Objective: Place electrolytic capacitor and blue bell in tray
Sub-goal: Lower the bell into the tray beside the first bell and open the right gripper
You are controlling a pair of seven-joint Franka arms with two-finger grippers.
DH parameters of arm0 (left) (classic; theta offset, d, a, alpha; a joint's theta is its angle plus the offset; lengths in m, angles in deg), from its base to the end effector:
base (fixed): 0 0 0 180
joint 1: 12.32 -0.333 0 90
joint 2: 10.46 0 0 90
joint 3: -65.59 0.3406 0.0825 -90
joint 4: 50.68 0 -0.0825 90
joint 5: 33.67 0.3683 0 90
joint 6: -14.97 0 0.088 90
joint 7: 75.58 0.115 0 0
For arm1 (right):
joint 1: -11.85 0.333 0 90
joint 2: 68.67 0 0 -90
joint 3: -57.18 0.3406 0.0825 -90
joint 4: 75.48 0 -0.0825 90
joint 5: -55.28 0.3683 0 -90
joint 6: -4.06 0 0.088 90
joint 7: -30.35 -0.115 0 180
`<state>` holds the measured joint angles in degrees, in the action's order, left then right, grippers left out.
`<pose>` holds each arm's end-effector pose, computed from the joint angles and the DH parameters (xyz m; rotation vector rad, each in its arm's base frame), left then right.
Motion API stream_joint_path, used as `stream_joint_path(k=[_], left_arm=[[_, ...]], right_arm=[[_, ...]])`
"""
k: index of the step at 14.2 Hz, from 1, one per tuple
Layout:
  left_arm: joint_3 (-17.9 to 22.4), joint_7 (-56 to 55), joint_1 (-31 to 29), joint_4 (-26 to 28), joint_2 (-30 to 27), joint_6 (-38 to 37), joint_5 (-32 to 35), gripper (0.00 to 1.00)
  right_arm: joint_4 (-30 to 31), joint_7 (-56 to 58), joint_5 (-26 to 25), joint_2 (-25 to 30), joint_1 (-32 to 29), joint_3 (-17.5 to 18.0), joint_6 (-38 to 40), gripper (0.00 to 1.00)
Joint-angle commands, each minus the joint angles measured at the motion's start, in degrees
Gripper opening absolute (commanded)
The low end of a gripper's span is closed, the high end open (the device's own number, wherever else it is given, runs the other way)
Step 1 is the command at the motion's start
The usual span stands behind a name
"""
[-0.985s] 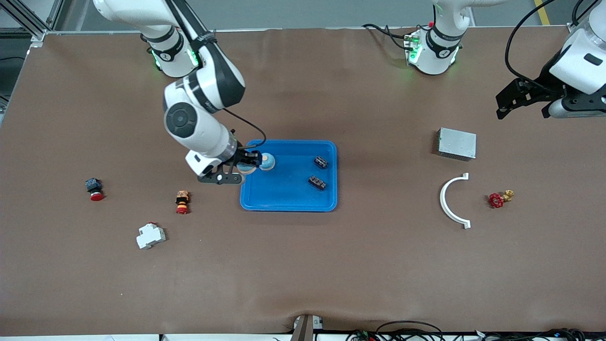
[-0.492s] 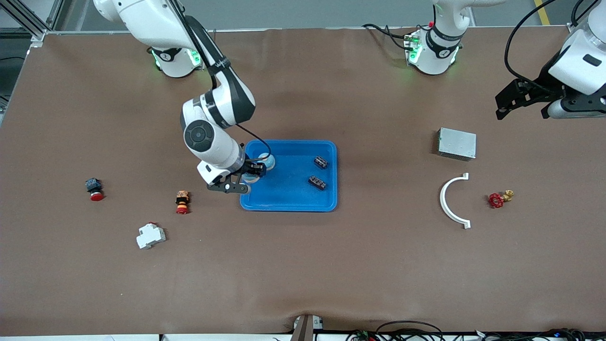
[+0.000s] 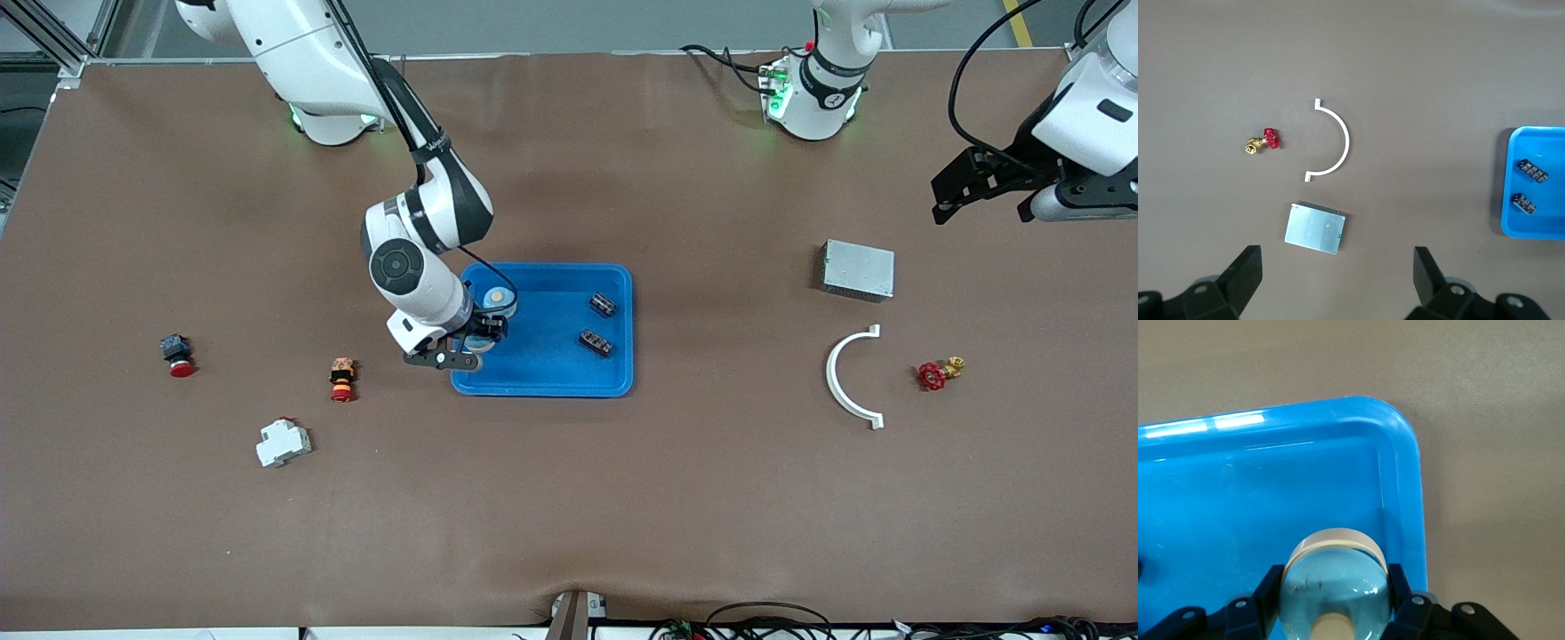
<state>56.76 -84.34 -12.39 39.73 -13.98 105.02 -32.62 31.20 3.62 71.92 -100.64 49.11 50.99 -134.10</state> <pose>0.5130 -0.0800 0.6701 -3.1211 -0.0008 -0.0906 0.5465 0.3392 0.2425 -3.0154 0.1889 0.1004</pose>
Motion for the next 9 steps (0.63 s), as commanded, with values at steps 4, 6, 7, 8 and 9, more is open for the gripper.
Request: stream_joint_path(k=[4,6,7,8,9], left_arm=[[0.03,1.29,-0.54,-0.84,-0.17,0.30,-0.52,1.00],[0.12,1.29,-0.45,-1.28,-0.18,0.39,-0.70,1.00],[0.12,1.29,-0.45,-1.37,-0.18,0.39,-0.70,1.00],[0.12,1.29,-0.54,-1.37,-0.18,0.30,-0.70,1.00],[0.12,1.29,-0.54,-1.37,-0.18,0.30,-0.70,1.00]], right_arm=[[-4.90,-0.35,0.93,-4.67,1.41,-1.54,0.17,0.20],[-5.60,-0.43,1.02,-5.64,2.11,-1.89,0.34,0.23],[-5.78,-0.78,1.02,-5.91,2.64,-2.50,0.34,0.24],[-5.78,-0.87,1.02,-6.17,3.17,-3.03,0.34,0.29],[-5.78,-0.96,1.02,-6.26,3.26,-3.12,0.34,0.41]])
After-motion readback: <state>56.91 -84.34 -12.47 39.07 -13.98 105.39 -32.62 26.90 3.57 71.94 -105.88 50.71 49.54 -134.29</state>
